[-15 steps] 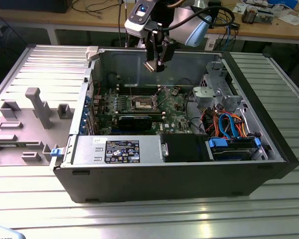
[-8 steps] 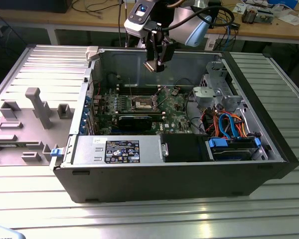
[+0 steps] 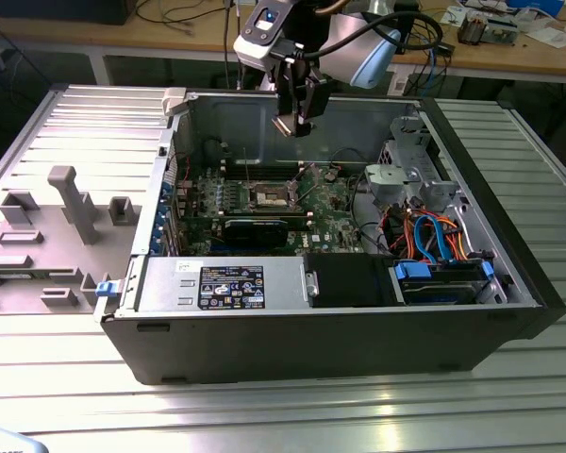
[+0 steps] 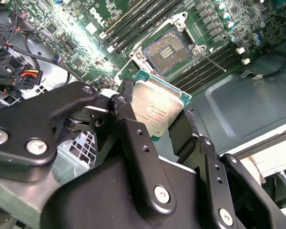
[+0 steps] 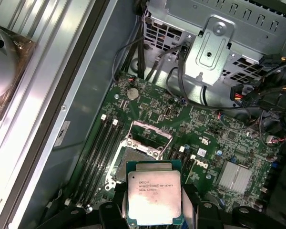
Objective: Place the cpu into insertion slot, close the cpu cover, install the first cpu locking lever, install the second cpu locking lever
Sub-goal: 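Place the cpu into insertion slot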
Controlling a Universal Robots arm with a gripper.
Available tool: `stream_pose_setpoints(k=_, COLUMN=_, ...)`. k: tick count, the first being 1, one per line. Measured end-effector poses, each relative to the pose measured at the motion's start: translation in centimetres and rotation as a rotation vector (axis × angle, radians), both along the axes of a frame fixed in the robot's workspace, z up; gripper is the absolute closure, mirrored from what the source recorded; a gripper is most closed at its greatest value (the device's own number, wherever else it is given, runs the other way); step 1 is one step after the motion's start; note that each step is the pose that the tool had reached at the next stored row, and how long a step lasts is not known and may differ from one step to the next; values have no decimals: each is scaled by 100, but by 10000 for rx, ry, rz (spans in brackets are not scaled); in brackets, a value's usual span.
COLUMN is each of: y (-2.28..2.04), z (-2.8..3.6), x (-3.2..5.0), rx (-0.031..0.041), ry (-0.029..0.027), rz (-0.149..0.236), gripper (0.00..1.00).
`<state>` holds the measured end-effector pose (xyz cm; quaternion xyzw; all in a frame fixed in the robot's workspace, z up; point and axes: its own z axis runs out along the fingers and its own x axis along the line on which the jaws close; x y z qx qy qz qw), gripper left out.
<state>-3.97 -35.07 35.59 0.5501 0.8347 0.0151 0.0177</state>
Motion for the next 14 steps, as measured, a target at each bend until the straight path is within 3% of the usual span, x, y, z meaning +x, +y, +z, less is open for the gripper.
stream_pose_setpoints(k=14, y=0, z=0, x=0, rx=0, ry=0, rz=-260, gripper=45)
